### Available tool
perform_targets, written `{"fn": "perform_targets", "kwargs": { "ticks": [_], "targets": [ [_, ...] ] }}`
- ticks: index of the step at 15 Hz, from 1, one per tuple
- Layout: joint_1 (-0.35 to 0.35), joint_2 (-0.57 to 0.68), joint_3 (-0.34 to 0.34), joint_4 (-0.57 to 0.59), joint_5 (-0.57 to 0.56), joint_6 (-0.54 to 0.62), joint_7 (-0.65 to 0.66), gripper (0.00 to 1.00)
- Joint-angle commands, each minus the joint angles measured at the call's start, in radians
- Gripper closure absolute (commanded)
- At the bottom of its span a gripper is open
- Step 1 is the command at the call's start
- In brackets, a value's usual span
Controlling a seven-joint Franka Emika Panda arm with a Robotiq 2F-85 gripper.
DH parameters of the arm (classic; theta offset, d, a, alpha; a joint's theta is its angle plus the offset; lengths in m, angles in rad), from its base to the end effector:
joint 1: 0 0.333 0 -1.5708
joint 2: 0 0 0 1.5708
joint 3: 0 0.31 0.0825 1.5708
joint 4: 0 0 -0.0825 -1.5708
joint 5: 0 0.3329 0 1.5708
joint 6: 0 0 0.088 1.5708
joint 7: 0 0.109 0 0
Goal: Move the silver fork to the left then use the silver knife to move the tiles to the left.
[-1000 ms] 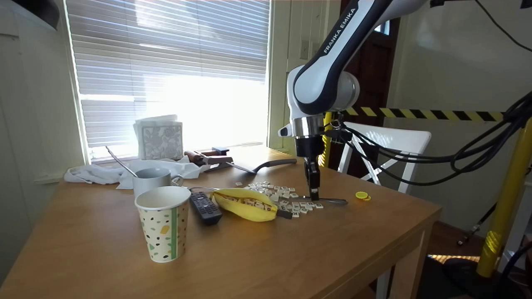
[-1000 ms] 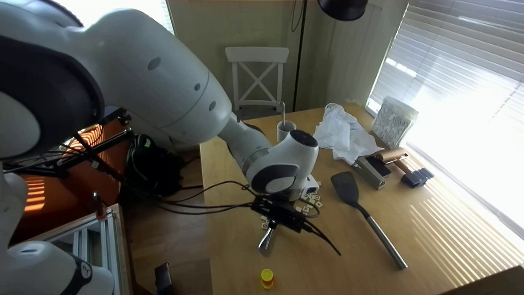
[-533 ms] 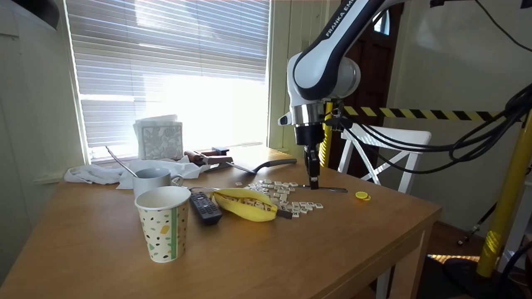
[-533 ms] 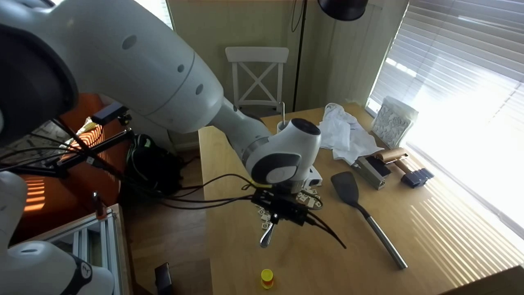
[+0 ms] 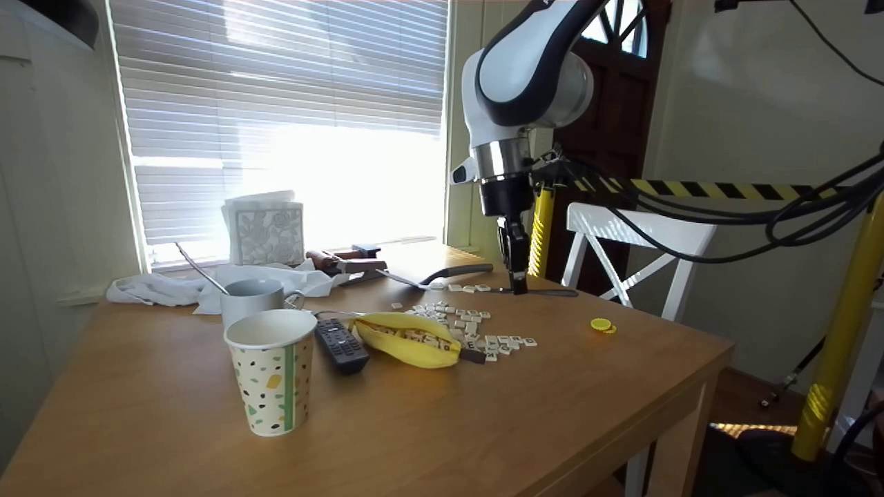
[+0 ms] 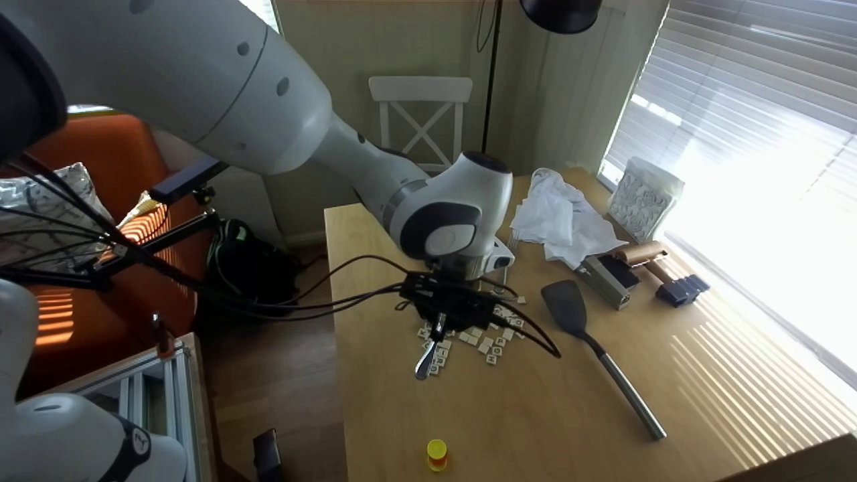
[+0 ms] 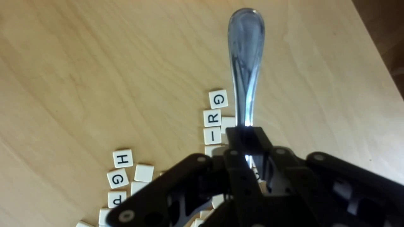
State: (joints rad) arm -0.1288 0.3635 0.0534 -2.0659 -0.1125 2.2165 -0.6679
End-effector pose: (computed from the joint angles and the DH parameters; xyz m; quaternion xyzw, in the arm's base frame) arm 0.5286 -0.0444 0.2705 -0.9389 -0.3260 0.1097 0.0090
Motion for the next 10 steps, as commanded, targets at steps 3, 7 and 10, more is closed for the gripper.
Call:
{"fn": "perform_targets", "kwargs": {
  "ticks": [3, 7, 10],
  "targets": [
    [0.062, -0.054, -0.012, -0.016, -0.065, -0.09, 0.048, 0.96],
    [0.089, -0.061, -0.017, -0.009, -0.134, -0.139, 0.091, 0.96],
    [0.102, -0.064, -0.017, -0.004, -0.186, -0.175, 0.12, 0.96]
  ]
}}
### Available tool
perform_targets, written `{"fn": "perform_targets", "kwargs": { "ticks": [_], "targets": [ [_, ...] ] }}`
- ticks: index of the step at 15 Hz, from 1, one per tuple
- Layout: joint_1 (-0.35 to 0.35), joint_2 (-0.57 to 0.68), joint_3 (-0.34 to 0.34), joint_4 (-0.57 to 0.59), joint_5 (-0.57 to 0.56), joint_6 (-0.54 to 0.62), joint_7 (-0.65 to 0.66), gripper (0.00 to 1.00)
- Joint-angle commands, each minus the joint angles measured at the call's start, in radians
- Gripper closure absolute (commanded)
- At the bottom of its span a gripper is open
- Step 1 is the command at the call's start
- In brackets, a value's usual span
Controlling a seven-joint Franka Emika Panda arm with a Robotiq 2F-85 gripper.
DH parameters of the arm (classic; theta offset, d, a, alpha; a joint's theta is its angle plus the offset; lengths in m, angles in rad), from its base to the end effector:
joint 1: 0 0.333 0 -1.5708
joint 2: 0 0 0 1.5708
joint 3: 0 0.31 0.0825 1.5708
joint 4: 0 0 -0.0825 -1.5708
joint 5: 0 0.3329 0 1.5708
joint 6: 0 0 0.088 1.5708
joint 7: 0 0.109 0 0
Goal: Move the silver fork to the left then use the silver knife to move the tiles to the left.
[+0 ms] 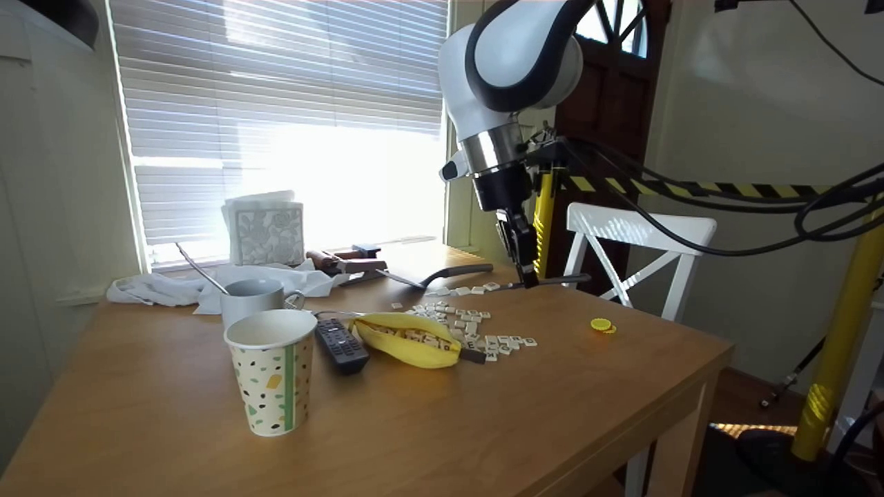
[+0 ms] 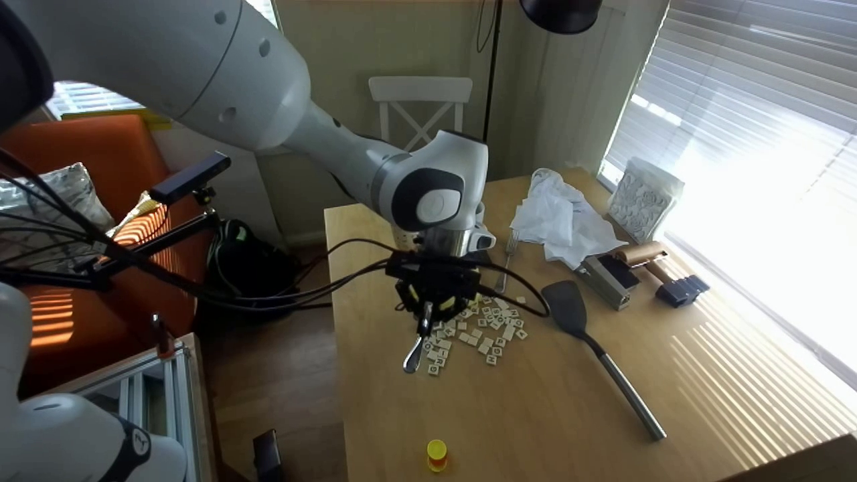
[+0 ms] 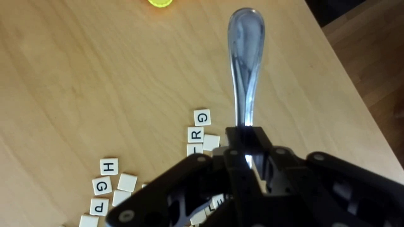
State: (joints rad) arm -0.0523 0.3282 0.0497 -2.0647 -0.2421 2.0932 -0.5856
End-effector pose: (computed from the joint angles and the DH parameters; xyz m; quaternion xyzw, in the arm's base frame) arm 0.5180 -0.0140 0.2830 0.9194 0.3542 -0.1662 0.0400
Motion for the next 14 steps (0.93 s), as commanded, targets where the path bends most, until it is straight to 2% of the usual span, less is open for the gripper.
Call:
{"fn": "perform_targets", "kwargs": {
  "ticks": [1, 14],
  "targets": [
    [0.03, -0.031, -0.012, -0.005, -0.074, -0.064, 0.044, 0.96],
    [0.045, -0.038, -0.006, 0.009, -0.17, -0.155, 0.036, 0.96]
  ]
}}
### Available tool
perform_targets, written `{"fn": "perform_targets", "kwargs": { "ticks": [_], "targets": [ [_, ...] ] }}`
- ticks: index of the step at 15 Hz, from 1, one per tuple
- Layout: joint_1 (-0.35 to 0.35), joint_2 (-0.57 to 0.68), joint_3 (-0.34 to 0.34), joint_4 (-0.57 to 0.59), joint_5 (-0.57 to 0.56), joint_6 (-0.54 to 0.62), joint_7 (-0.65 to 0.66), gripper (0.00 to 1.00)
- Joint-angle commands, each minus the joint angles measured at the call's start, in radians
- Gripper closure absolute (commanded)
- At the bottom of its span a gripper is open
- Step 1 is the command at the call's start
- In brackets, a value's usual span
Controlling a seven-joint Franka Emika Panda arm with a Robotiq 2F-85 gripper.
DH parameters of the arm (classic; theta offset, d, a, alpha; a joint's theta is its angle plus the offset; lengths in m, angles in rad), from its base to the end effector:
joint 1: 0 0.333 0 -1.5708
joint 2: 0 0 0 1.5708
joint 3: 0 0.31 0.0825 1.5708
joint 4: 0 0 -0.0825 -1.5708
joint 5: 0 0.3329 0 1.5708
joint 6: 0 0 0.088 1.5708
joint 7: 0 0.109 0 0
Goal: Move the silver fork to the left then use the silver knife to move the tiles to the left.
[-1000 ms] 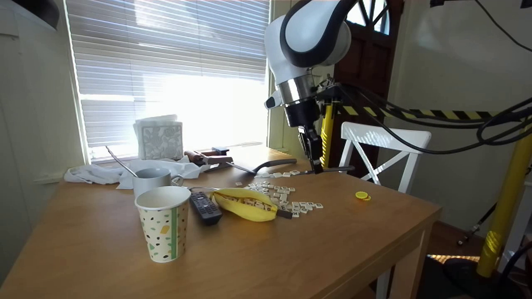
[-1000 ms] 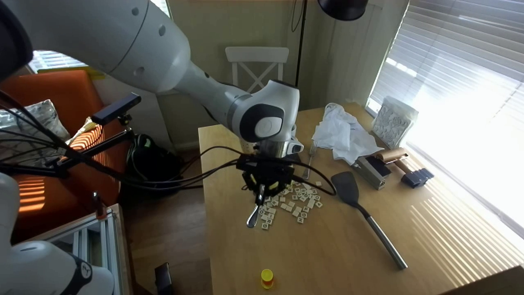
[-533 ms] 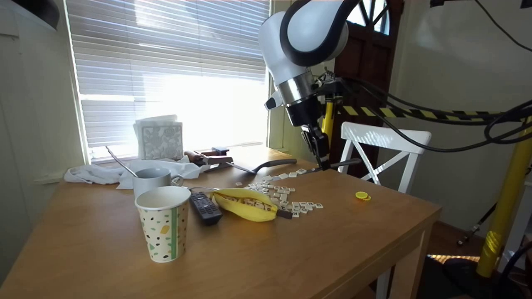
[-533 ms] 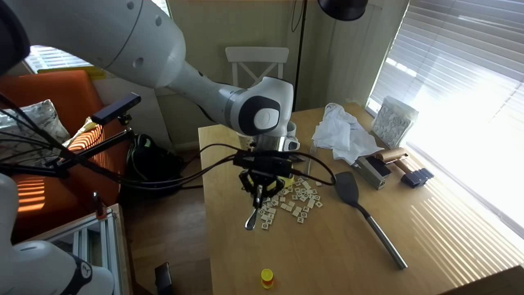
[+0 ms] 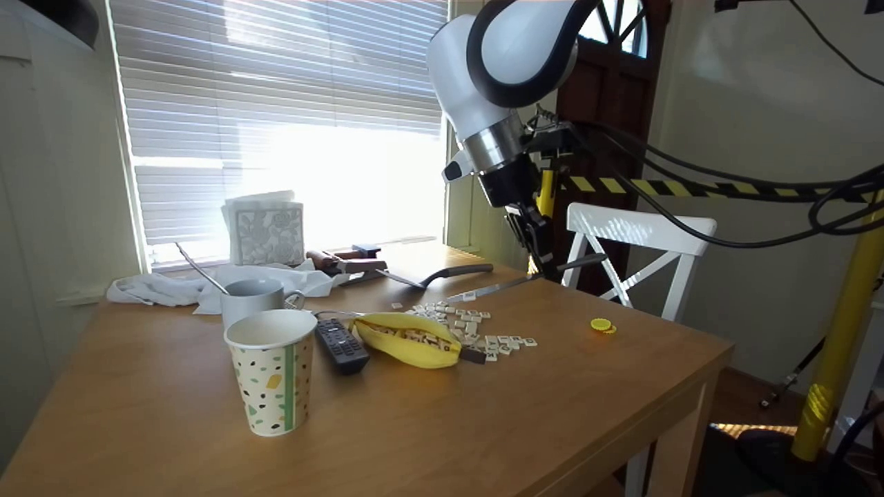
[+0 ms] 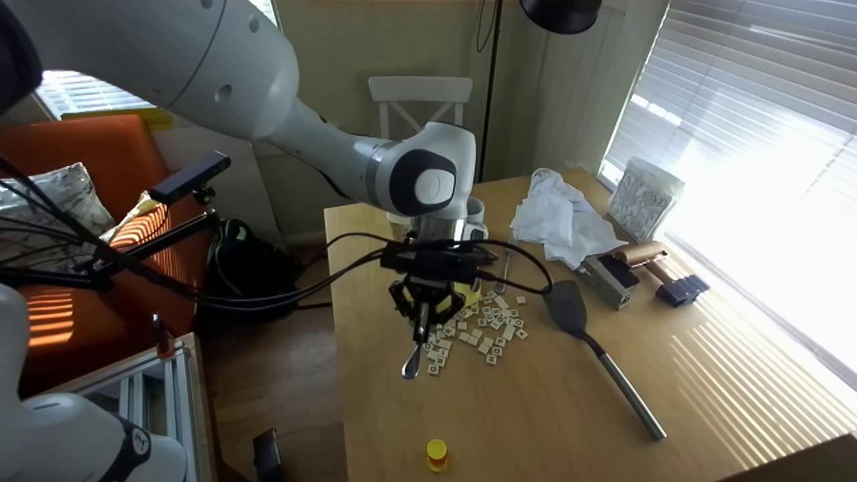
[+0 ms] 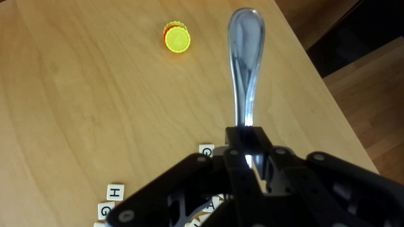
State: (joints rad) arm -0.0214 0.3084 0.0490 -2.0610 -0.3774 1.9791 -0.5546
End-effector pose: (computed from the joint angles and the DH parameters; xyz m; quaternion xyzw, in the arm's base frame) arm 0.5077 -0.0105 0.2911 0.8937 0.3792 -0.2214 0.0926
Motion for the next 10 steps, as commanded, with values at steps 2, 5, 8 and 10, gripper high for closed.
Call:
{"fn": "perform_targets", "kwargs": {
  "ticks": [2, 5, 8, 10],
  "targets": [
    [0.013, -0.017, -0.005, 0.006, -0.036, -0.045, 0.001, 0.96],
    [0.015, -0.018, -0.005, 0.006, -0.045, -0.046, 0.005, 0.96],
    [0.003, -0.02, 0.002, -0.005, 0.016, -0.018, 0.022, 0.96],
    [-0.004, -0.022, 0.007, -0.014, 0.103, 0.006, 0.089, 0.96]
  ]
}}
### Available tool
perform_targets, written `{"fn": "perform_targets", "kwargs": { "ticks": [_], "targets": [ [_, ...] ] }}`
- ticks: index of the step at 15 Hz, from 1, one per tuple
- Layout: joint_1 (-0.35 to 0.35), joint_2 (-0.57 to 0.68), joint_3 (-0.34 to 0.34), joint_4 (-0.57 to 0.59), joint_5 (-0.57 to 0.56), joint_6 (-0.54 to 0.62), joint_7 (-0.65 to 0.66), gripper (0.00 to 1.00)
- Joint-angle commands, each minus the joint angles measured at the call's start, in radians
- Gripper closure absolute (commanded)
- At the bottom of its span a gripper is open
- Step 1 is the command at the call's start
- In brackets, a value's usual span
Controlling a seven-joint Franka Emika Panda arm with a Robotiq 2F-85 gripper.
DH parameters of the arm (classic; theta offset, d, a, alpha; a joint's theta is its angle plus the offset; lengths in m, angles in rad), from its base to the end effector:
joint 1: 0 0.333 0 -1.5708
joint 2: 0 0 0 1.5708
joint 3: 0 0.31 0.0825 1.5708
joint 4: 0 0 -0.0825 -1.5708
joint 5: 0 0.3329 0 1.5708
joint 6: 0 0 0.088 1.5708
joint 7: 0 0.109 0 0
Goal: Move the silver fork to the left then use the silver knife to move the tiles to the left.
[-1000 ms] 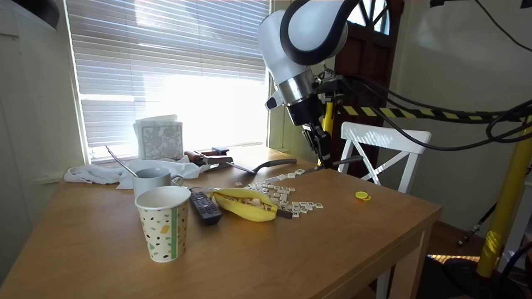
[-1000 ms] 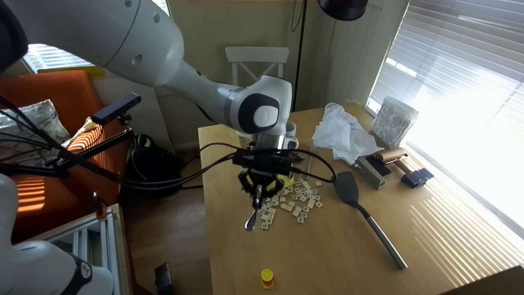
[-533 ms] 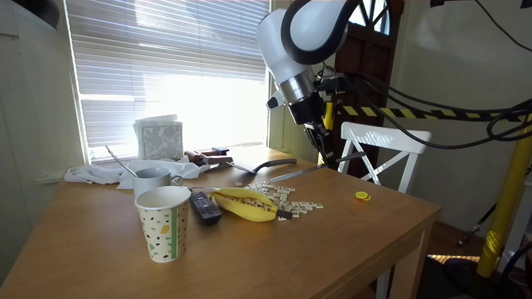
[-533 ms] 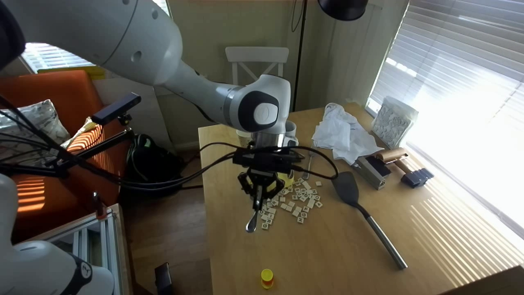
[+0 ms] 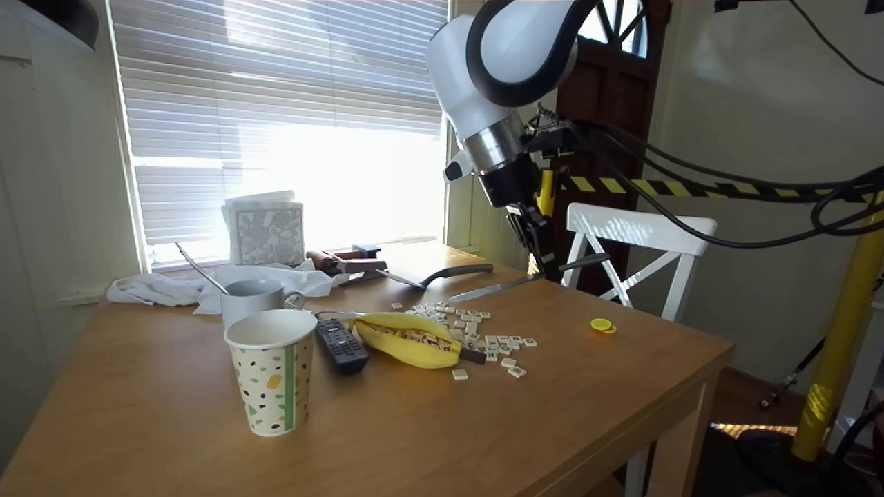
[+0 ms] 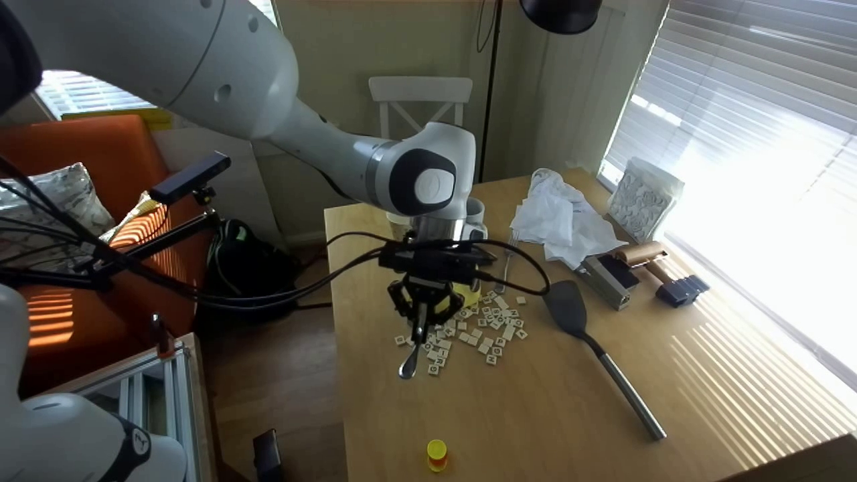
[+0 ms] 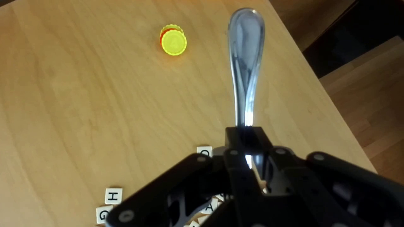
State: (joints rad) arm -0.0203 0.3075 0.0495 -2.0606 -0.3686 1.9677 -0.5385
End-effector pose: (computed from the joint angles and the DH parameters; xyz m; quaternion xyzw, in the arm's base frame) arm 0.5063 -0.0097 0.2912 0.8971 0.3694 -0.2247 0.0904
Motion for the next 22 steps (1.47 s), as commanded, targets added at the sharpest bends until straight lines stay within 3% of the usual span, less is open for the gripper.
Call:
{"fn": "perform_targets", "kwargs": {
  "ticks": [1, 9, 18, 22],
  "targets": [
    [-0.033, 0.012, -0.017, 0.032, 0.108, 0.032, 0.062, 0.96],
    [-0.177, 0.065, -0.123, 0.059, 0.264, 0.241, 0.103, 0.96],
    [-0.274, 0.21, -0.105, 0.057, 0.539, 0.563, 0.23, 0.96],
    [-0.27, 0.25, -0.101, 0.064, 0.557, 0.648, 0.282, 0.96]
  ]
}}
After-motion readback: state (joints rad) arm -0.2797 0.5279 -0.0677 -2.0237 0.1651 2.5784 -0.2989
